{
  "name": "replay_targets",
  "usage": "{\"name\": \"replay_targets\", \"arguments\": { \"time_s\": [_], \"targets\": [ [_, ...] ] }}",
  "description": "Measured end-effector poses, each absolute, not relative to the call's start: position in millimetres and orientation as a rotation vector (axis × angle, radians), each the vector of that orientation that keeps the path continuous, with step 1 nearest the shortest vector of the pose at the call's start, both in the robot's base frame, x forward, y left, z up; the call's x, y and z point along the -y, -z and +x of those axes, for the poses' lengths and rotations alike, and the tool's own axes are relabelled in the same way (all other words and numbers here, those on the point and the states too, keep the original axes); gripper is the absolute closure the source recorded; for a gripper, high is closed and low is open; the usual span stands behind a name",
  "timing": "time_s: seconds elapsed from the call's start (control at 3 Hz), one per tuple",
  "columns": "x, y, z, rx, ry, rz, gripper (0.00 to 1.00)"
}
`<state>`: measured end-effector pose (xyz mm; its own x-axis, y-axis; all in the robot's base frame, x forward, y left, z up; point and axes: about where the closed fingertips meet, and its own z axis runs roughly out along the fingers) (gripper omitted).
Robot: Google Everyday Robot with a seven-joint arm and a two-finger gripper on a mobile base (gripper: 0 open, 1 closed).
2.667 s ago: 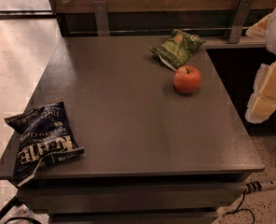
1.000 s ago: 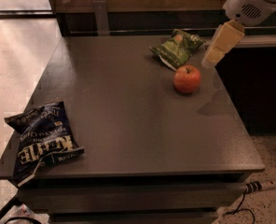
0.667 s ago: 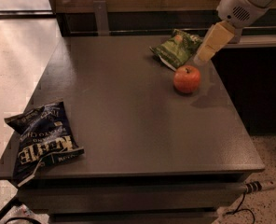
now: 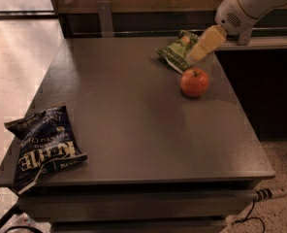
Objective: Move green jalapeno chip bag near blue chip bag
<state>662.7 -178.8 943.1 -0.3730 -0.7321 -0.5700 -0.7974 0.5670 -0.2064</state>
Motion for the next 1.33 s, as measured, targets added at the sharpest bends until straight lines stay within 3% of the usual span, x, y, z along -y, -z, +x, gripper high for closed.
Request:
{"name": "replay_targets", "arguments": {
  "time_s": [0.67,1.33],
  "targets": [
    [179,-938,681,-2.188,-0.139,-1.077,0.0],
    [179,-923,753,-2.132,-0.107,-0.943,0.0]
  ]
}}
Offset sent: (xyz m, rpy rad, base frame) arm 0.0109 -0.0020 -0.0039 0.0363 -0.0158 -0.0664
